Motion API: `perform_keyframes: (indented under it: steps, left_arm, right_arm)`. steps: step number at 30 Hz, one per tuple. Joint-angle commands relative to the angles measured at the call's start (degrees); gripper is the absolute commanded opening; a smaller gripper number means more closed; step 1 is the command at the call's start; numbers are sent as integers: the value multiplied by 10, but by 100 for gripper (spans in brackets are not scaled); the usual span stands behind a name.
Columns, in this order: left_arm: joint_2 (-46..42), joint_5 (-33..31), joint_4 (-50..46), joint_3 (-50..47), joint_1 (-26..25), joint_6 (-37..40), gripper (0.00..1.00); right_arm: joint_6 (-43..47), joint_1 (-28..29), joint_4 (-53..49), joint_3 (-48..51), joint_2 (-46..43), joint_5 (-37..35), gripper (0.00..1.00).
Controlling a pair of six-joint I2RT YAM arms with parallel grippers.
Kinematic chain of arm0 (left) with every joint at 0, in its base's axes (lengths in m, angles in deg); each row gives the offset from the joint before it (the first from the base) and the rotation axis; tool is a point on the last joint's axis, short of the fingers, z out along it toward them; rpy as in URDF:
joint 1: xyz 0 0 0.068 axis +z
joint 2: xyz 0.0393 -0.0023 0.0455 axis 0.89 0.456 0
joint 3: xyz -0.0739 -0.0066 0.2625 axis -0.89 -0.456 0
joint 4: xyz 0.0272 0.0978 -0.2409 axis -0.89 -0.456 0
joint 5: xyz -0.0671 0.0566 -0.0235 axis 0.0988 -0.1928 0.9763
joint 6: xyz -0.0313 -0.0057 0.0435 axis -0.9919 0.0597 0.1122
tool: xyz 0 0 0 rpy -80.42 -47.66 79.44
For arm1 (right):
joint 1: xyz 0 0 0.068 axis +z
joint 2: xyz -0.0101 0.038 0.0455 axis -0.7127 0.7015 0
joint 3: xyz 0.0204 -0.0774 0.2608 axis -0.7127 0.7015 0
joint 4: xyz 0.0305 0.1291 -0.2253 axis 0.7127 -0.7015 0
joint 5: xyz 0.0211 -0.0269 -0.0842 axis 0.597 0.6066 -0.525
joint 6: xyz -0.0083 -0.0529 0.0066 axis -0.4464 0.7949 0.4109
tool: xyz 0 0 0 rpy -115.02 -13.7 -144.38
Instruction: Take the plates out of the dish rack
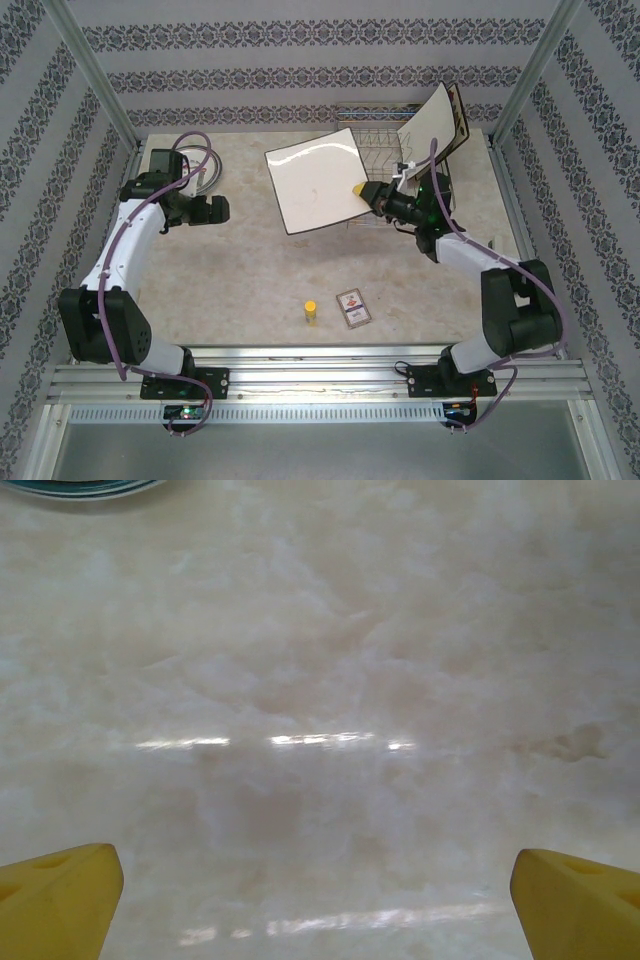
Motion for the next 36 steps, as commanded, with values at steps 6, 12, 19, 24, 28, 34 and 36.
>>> perform_keyframes:
  steps: [6,12,19,24,28,34,36]
  left_arm:
    - [-47,234,158,-66,-6,-80,100]
    - [-62,353,346,-144,-6,-194,100]
    - [-41,398,507,-206,-8,-284,99]
    - [-21,404,553,-218,-11,-306,95]
    - [-10,404,586,-226,-15,-321,87]
    - [4,419,633,-239,-15,-352,63]
    - [4,417,630,-239,-15,-350,55]
  right_arm:
    - [-22,9,177,-19,19,28,0]
    - [-21,22,166,-51,45,31,0]
    - [-25,52,162,-87,79,21,0]
    - [-32,69,162,-107,96,16,0]
    - [-35,84,163,-123,110,12,0]
    - [-39,97,162,-149,133,8,0]
    - [-42,98,163,-156,138,8,0]
